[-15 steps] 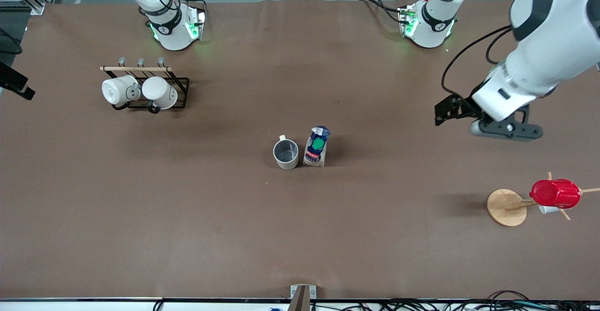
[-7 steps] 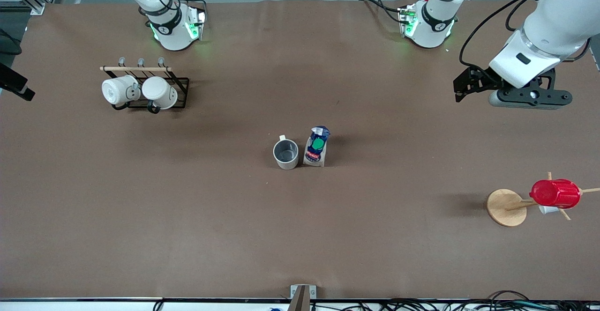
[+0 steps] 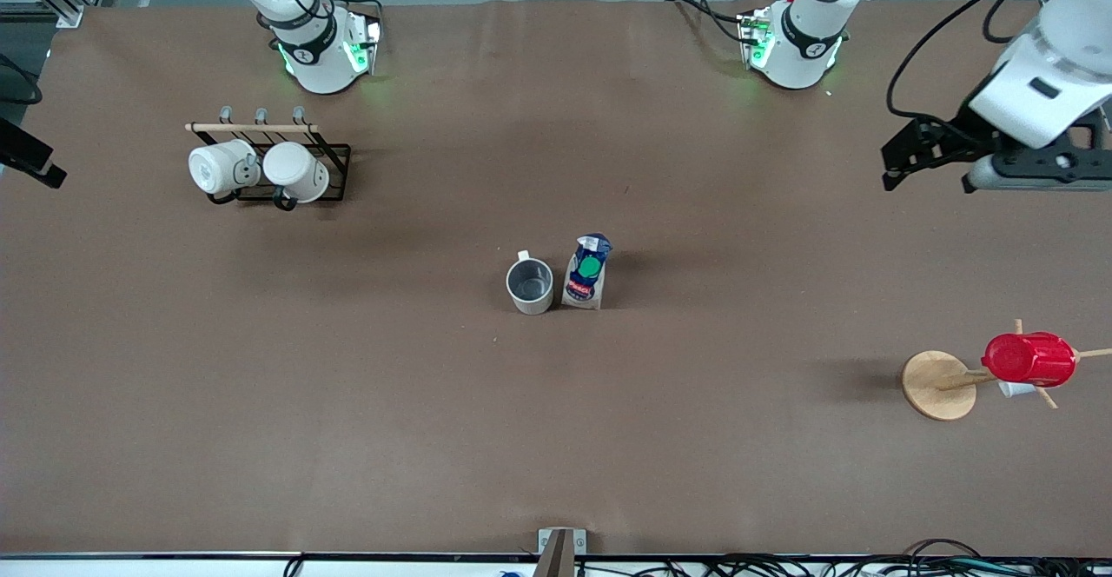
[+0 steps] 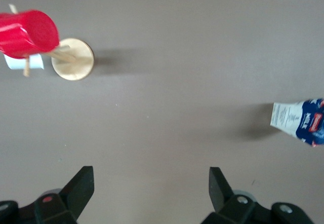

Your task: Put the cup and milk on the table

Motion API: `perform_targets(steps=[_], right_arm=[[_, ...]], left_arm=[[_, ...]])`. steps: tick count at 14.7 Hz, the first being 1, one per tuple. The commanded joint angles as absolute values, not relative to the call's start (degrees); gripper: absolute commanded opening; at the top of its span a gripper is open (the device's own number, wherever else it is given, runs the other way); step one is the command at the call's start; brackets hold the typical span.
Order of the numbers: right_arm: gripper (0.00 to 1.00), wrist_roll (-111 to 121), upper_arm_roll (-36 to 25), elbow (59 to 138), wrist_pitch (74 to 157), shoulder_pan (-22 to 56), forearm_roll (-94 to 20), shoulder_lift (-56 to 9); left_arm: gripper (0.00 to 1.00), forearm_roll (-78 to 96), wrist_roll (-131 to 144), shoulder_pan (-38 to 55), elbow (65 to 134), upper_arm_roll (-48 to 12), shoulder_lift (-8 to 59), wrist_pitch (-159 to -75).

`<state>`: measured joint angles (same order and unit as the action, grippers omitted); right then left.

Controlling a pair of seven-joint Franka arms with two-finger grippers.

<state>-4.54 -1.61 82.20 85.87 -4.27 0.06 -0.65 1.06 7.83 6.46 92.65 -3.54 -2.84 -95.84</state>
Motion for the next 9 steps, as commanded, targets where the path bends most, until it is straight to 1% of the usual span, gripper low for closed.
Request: perform_targets(steps=[1,4,9], right_arm=[[1.00,-5.36,-1.58,82.71,86.31,-4.22,-0.35,-0.35],[1.00,-5.36,-1.50,82.71,86.31,-4.13,-0.35,-0.35],[1.00,-5.36,-1.49,82.71,87.10,-3.69,-0.35,-0.88]], left_arm=[[1.00,3.24,8.61,7.91,88.07,-2.29,-1.49,-93.43],[1.00,3.25,8.70,7.73,88.06,-2.72,-1.76,-90.62],[1.00,2.64,7.83,7.30,88.68,-2.72,-1.67,-89.83]])
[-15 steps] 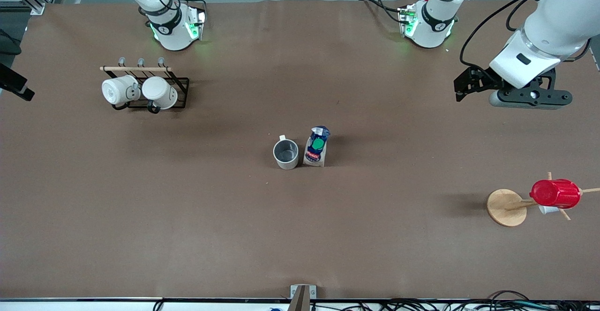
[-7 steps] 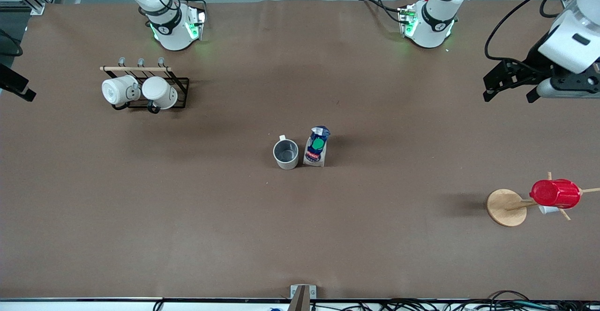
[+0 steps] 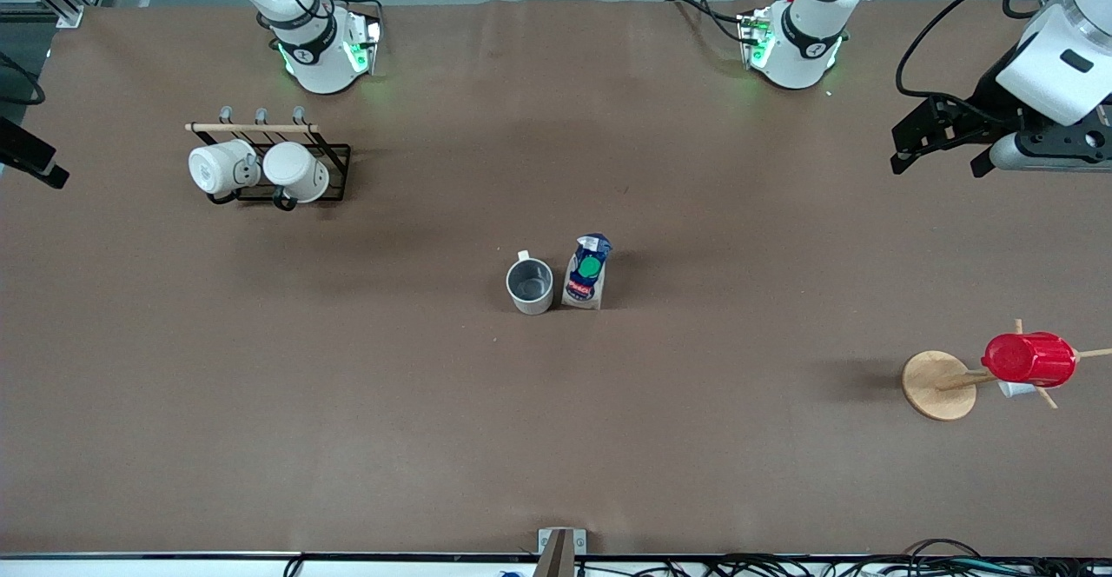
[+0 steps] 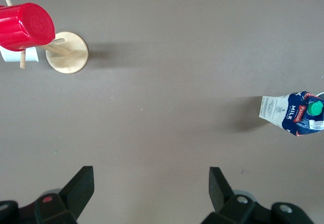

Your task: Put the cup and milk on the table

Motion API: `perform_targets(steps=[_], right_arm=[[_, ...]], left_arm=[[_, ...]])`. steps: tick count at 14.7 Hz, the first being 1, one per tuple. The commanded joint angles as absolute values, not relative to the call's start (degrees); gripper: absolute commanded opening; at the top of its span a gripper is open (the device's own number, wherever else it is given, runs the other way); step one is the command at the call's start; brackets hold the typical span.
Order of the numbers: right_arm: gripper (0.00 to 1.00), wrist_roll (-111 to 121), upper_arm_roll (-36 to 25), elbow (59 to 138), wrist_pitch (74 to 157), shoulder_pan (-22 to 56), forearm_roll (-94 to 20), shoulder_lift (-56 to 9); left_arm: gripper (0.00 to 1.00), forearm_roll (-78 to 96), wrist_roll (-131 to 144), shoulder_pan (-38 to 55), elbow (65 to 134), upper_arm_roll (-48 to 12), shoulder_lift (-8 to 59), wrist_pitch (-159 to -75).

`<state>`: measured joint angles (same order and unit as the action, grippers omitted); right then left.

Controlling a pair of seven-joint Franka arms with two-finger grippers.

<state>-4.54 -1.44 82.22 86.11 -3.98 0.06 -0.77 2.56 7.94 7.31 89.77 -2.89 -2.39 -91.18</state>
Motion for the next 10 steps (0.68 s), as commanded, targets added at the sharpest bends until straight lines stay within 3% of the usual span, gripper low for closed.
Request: perform_targets(steps=[1,10], right_arm=[[1.00,-5.36,-1.49,82.71,87.01,-3.69,-0.35,-0.88],[1.00,-5.45,-1.49,82.79,87.01,-3.60,-0.35,-0.88]], left_arm=[[1.00,2.64,7.56,7.21,88.94,-2.72,-1.67,-89.82],[1.00,0.26,7.38,7.56,89.65,-2.81,-1.93,-89.82]])
